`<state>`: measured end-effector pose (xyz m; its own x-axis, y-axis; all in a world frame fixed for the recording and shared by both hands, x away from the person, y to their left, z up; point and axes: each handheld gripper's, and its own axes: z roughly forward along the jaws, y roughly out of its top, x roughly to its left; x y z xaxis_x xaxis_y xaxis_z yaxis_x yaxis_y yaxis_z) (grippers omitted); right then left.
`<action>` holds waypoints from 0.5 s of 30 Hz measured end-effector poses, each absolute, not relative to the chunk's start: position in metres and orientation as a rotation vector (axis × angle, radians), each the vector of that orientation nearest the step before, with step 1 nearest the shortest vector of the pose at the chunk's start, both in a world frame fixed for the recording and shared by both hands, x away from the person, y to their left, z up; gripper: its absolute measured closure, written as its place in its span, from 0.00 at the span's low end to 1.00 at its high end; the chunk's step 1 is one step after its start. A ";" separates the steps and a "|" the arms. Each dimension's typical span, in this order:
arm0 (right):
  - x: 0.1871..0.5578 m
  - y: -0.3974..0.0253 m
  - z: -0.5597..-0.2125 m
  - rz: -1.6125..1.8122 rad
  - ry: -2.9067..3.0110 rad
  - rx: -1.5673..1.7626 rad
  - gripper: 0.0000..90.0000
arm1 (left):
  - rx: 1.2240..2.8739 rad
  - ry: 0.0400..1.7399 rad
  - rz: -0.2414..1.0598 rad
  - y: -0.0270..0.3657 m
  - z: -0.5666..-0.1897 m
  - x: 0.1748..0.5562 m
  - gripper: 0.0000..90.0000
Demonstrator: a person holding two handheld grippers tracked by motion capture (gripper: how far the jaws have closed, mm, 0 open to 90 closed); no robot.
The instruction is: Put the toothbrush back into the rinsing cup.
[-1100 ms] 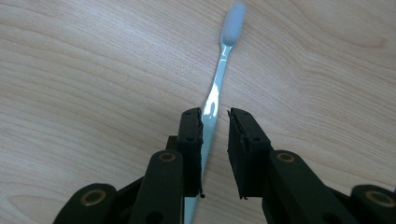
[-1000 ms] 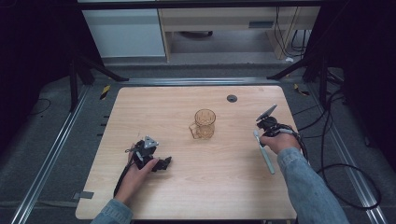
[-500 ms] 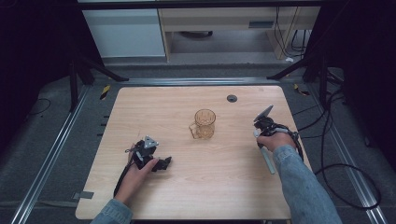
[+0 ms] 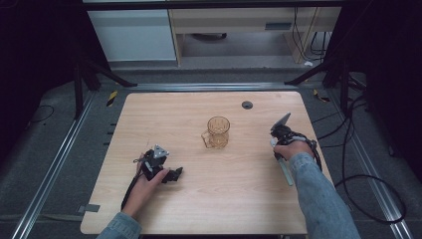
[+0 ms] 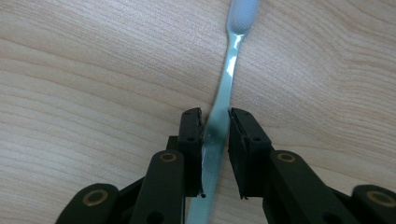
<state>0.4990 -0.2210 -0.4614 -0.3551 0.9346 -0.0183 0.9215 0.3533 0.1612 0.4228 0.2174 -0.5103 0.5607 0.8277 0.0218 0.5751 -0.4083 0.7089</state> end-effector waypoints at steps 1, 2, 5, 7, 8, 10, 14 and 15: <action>0.499 -0.221 -0.462 0.183 2.500 1.715 0.84 | 2.134 1.119 0.493 0.217 -0.510 0.423 0.00; 0.499 -0.221 -0.462 0.183 2.500 1.715 0.84 | 2.134 1.119 0.493 0.217 -0.510 0.423 0.00; 0.501 -0.220 -0.464 0.176 2.499 1.725 0.84 | 2.134 1.119 0.493 0.217 -0.510 0.423 0.00; 0.501 -0.220 -0.464 0.173 2.505 1.718 0.84 | 2.135 1.118 0.494 0.217 -0.510 0.423 0.00; 0.501 -0.220 -0.464 0.173 2.505 1.718 0.84 | 2.135 1.118 0.494 0.217 -0.510 0.423 0.00; 0.503 -0.220 -0.465 0.162 2.504 1.721 0.84 | 2.133 1.117 0.494 0.217 -0.510 0.423 0.00; 0.504 -0.220 -0.465 0.157 2.507 1.724 0.84 | 2.134 1.116 0.495 0.217 -0.510 0.423 0.00; 0.504 -0.220 -0.465 0.152 2.509 1.721 0.84 | 2.134 1.116 0.495 0.217 -0.510 0.423 0.00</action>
